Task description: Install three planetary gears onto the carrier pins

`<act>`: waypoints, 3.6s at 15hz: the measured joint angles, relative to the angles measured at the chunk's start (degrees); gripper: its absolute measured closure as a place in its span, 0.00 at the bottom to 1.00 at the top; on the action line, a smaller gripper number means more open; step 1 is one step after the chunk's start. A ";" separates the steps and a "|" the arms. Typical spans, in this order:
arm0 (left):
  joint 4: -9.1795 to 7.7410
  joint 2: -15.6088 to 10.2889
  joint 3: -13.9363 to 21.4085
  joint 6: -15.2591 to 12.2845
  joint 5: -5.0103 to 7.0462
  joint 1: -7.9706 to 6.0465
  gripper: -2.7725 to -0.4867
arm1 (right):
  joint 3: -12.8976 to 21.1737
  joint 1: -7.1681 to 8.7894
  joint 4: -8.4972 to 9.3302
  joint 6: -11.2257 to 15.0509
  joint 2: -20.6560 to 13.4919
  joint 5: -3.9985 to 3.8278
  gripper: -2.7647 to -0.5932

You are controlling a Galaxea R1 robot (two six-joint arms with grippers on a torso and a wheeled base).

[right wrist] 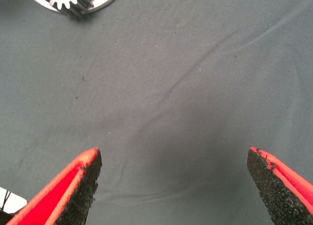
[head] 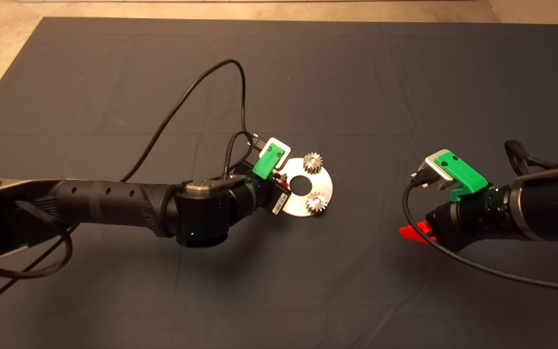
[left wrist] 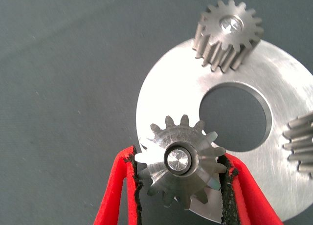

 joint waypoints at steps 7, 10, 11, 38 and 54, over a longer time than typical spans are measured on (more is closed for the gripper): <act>-0.09 0.01 -0.02 0.09 -0.13 0.00 0.90 | 0.00 0.01 0.00 -0.01 0.00 0.00 0.26; -0.09 0.01 -0.02 0.13 -0.13 0.00 0.89 | 0.00 0.01 0.00 -0.01 0.00 0.01 0.26; -0.09 0.01 -0.02 0.15 -0.13 0.00 0.85 | 0.00 0.01 0.00 -0.01 0.00 0.01 0.26; -29.59 -4.35 27.67 -15.80 15.27 -7.14 0.63 | -0.02 -10.70 1.93 1.45 10.01 0.20 0.26; -32.63 -7.16 30.67 -26.71 15.35 4.76 0.63 | -0.06 -24.67 -1.74 10.82 12.74 -0.13 0.26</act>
